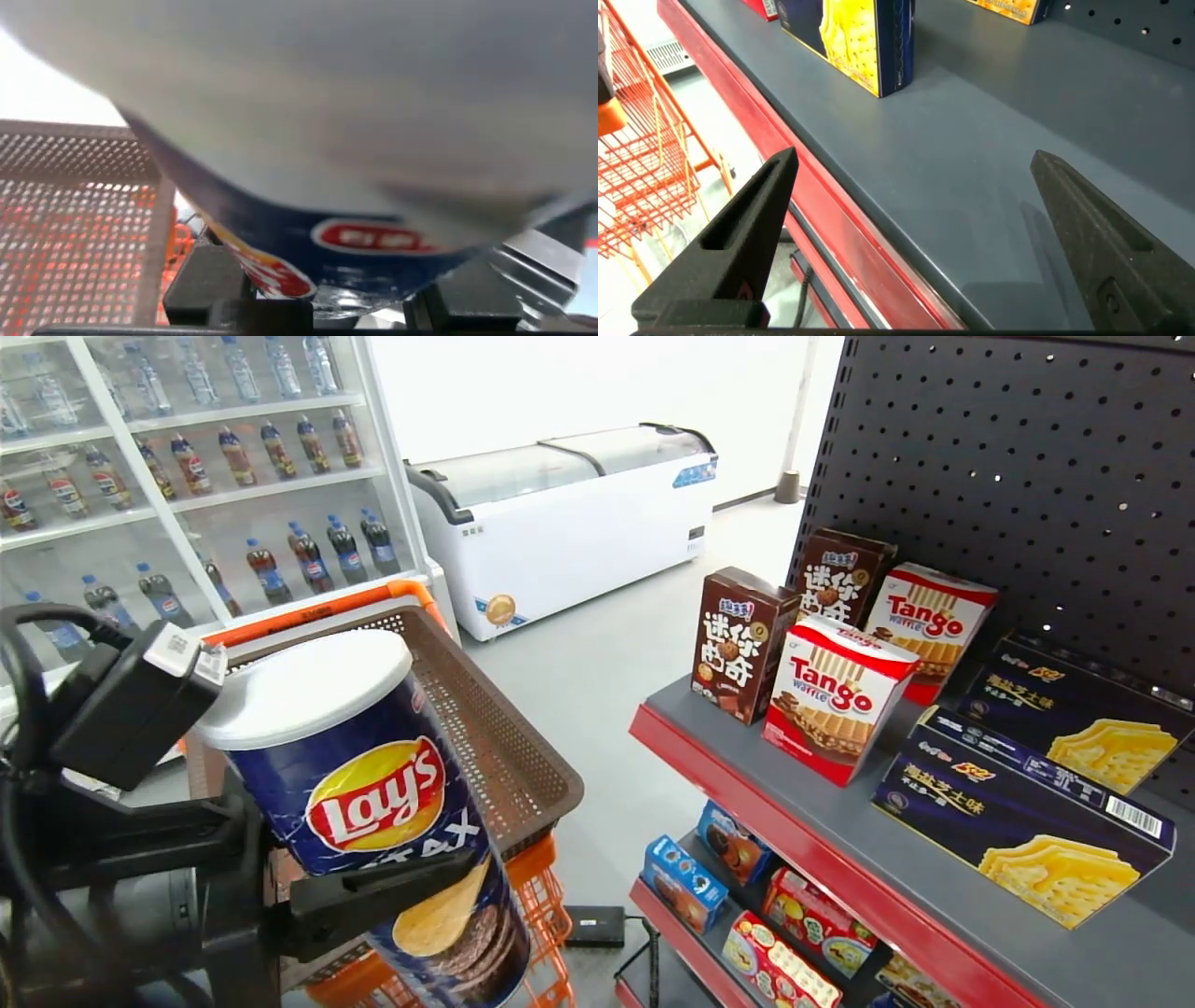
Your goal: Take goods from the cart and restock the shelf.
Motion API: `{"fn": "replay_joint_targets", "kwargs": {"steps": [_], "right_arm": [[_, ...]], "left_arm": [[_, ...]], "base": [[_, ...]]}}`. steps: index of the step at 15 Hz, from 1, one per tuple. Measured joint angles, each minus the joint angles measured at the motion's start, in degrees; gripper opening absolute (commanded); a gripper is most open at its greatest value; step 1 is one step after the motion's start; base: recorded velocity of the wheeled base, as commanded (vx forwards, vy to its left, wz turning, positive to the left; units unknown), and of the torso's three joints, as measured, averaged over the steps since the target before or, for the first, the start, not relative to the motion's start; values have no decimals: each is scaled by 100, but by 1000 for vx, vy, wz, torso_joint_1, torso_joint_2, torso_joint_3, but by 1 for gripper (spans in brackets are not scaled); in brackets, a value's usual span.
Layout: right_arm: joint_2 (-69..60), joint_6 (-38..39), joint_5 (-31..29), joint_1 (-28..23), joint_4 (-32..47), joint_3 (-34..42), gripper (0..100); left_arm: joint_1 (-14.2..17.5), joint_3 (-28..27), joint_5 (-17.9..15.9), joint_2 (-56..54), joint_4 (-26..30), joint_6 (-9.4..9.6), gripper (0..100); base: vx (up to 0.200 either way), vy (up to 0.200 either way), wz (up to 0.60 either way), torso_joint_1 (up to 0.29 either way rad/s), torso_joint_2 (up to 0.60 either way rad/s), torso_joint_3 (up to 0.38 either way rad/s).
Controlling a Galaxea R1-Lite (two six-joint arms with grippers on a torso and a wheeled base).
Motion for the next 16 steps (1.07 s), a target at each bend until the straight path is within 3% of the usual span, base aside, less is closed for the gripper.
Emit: {"fn": "replay_joint_targets", "kwargs": {"steps": [2,10,16], "right_arm": [[0,-6,2,0,0,0,100],[0,-13,4,0,-5,0,100],[0,-13,11,0,0,0,100]], "left_arm": [[-13,38,-123,-88,0,16,0],[-71,101,-247,-184,-11,227,0],[-595,74,-239,-358,251,222,0]], "base": [[0,0,0,0,0,0],[0,0,-600,1,2,2],[0,0,-600,3,4,2]]}}
